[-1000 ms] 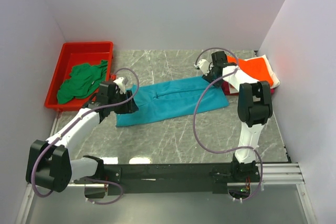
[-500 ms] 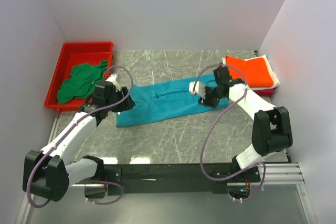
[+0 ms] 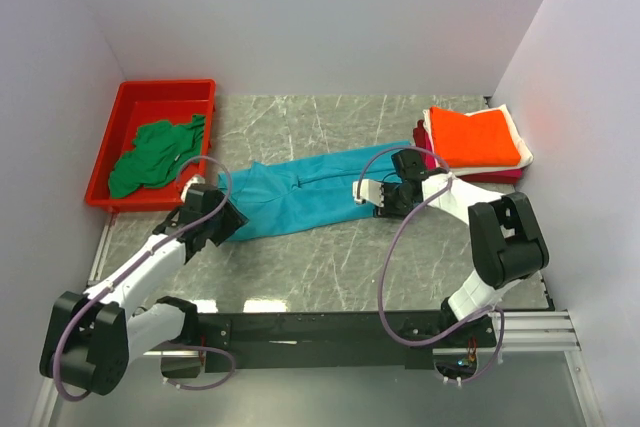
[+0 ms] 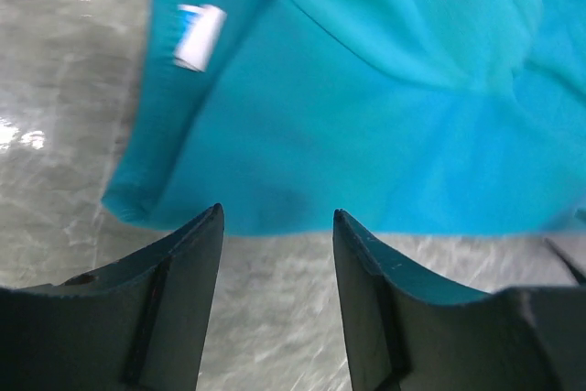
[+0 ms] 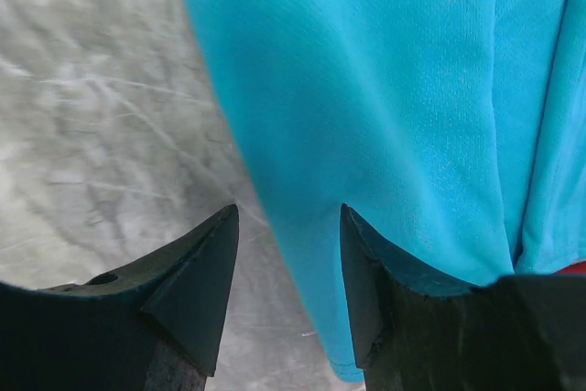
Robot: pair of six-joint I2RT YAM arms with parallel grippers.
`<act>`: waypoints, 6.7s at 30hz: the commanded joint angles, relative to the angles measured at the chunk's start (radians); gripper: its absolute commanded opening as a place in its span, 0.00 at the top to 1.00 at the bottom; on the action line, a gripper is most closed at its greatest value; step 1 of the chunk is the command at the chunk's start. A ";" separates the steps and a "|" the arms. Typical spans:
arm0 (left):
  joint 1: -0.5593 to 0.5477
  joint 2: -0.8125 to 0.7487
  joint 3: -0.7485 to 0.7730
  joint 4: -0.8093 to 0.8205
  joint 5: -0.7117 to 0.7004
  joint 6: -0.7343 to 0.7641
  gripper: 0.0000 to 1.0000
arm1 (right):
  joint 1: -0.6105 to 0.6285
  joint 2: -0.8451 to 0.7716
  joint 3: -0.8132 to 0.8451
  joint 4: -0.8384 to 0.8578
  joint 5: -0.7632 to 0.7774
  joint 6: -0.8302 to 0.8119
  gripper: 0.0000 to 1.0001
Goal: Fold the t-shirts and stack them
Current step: Fold the tshirt
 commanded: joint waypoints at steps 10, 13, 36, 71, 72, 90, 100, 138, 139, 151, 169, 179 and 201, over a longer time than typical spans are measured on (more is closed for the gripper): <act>-0.004 0.150 0.012 -0.062 -0.181 -0.228 0.48 | 0.019 0.034 0.032 0.035 0.085 0.018 0.47; -0.004 0.177 -0.012 -0.053 -0.191 -0.241 0.49 | 0.019 0.043 0.049 0.020 0.085 0.018 0.48; 0.053 0.358 0.135 0.024 -0.189 -0.042 0.48 | 0.149 -0.167 -0.190 -0.236 0.056 0.047 1.00; 0.097 0.033 0.433 -0.043 0.032 0.677 0.17 | 0.114 0.770 1.224 -0.321 -0.295 1.139 0.33; 0.097 0.016 0.414 -0.042 0.026 0.676 0.17 | 0.115 0.781 1.233 -0.338 -0.297 1.141 0.33; 0.097 -0.093 0.311 -0.008 0.058 0.662 0.18 | 0.144 0.877 1.300 -0.411 -0.186 1.181 0.47; 0.097 -0.082 0.305 0.003 0.099 0.658 0.18 | 0.066 0.842 1.316 -0.320 -0.183 1.297 1.00; 0.096 1.217 1.248 -0.011 0.371 0.299 0.46 | 0.454 -0.032 0.078 -0.043 0.397 0.825 0.51; 0.096 1.229 1.259 -0.010 0.374 0.294 0.46 | 0.476 -0.031 0.072 -0.042 0.418 0.834 0.52; 0.099 1.369 1.376 -0.028 0.422 0.253 0.56 | 0.546 0.104 0.049 -0.081 0.470 0.903 0.63; 0.146 0.888 1.147 0.027 0.248 0.571 0.40 | 0.798 0.380 0.513 -0.281 0.216 0.991 0.91; 0.154 0.299 0.679 0.133 0.121 0.638 0.06 | 0.619 0.200 0.672 -0.356 0.011 0.922 0.59; 0.152 0.047 0.374 0.026 0.360 0.740 0.05 | -0.139 0.738 1.204 -0.175 -0.419 1.417 0.57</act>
